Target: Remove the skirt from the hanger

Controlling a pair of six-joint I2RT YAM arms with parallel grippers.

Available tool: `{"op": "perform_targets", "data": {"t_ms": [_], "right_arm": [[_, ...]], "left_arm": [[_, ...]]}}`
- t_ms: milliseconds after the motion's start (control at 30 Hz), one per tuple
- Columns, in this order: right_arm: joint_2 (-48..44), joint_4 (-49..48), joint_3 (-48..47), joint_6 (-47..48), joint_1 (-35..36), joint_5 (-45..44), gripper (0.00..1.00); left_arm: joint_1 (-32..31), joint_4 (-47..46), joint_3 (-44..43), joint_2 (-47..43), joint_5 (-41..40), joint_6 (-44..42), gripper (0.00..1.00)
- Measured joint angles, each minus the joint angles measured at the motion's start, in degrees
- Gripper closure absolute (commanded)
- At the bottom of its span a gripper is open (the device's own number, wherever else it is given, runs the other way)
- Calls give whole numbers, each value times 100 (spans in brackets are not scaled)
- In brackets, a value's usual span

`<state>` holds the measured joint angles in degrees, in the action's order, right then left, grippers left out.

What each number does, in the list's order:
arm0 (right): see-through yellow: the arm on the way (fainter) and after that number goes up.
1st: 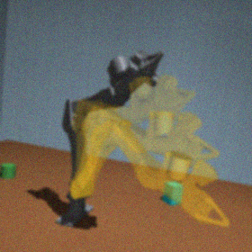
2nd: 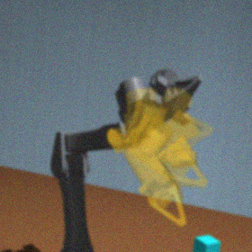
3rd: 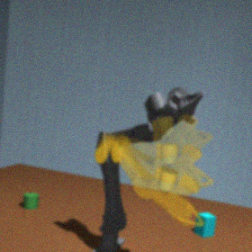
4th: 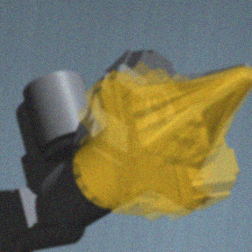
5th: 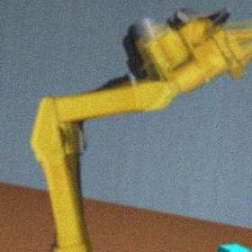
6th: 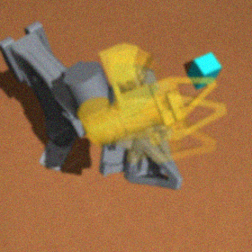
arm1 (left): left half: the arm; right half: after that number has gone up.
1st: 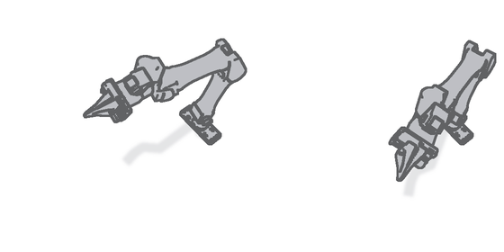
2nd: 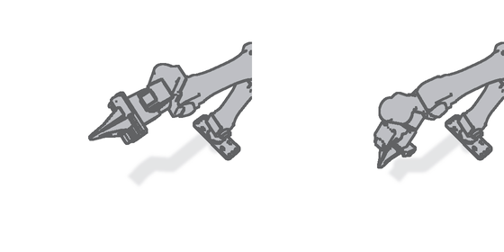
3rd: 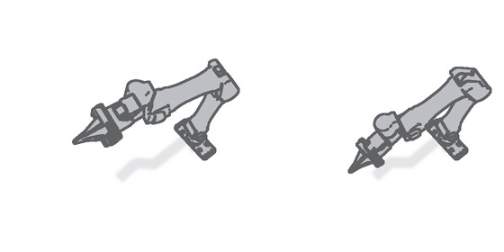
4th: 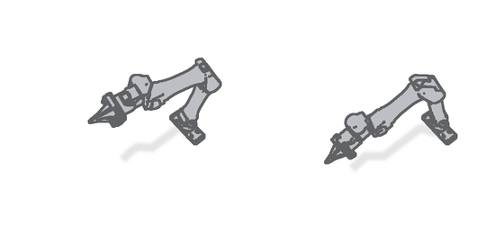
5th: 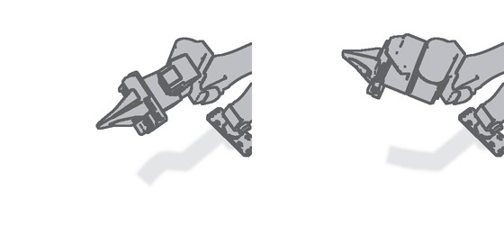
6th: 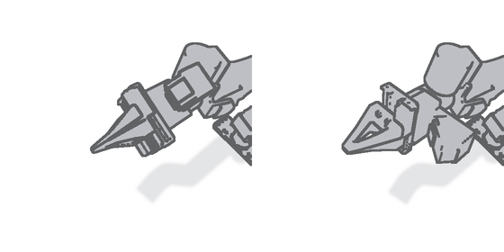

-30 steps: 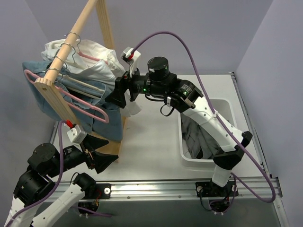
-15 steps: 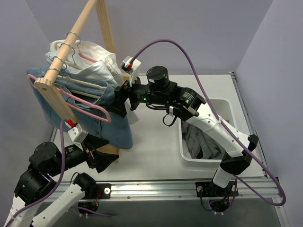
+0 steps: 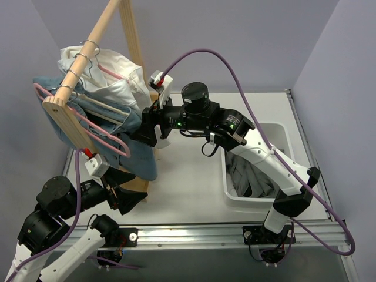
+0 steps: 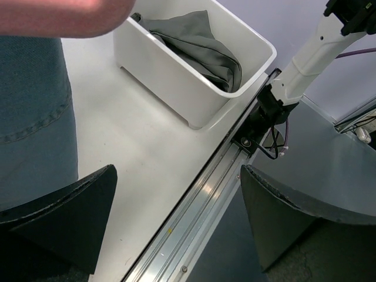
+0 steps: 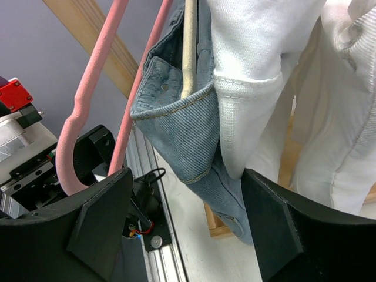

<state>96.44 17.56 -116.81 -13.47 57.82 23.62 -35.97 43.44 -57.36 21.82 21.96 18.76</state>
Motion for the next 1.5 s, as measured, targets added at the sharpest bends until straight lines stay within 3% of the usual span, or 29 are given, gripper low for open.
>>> {"op": "perform_targets", "data": {"t_ms": [233,567,1067,1267,1367,1400,1500], "right_arm": [[-74,-46,181,-9,328,-219,25],[-378,-42,765,-20,708,-667,28],[-70,-28,68,284,752,-973,37],[483,9,-846,498,586,-820,47],[887,13,-1349,555,433,-658,65],[1032,33,-1519,562,382,-595,76],[1419,74,-1897,586,280,-433,78]], "left_arm": [[0,11,0,0,0,0,5],[0,4,0,35,55,2,5],[0,7,0,42,87,-15,5],[0,13,0,39,87,-26,5],[0,37,-4,20,83,-57,5],[0,59,-11,9,83,-68,5],[0,157,-94,-4,81,-114,5]]}}
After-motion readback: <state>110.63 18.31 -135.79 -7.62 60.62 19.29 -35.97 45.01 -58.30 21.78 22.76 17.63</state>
